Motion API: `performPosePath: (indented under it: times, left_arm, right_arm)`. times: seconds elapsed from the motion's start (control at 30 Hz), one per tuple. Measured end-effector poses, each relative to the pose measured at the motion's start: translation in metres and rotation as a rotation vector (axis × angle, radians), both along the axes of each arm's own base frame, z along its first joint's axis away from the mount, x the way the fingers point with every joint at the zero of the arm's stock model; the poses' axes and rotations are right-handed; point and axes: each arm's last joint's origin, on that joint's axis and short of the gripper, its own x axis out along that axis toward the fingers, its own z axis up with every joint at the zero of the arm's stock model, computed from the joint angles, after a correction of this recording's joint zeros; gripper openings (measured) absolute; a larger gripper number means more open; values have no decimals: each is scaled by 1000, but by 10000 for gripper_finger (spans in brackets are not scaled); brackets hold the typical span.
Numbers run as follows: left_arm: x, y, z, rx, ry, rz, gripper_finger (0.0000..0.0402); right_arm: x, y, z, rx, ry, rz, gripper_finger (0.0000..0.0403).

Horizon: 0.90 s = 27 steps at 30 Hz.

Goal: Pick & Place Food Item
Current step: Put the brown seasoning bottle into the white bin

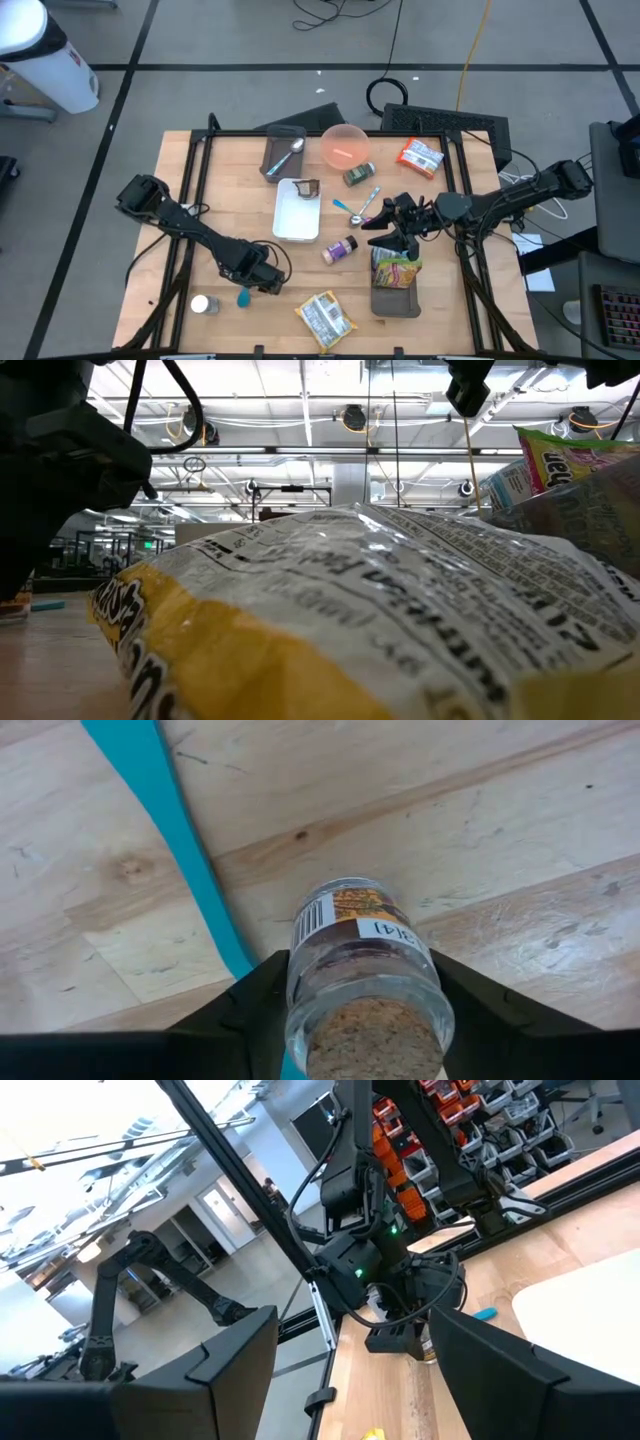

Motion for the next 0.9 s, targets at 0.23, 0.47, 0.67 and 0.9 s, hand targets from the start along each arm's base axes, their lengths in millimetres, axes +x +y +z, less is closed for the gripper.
performPosePath:
  times: [0.23, 0.47, 0.67, 0.9]
  left_arm:
    - [0, 1, 0, -10, -3, -36, 198]
    - [1, 6, 18, -18, -89, -82, 198]
    - [-7, 22, 50, 12, -204, -73, 198]
    - [-13, 39, 77, 95, -356, -36, 198]
  right_arm:
    - [0, 0, 0, 0, 0, 0, 254]
    - [0, 0, 0, -7, -2, 0, 254]
    - [0, 0, 0, -7, -4, -1, 254]
    - [0, 0, 1, 1, -5, 0, 254]
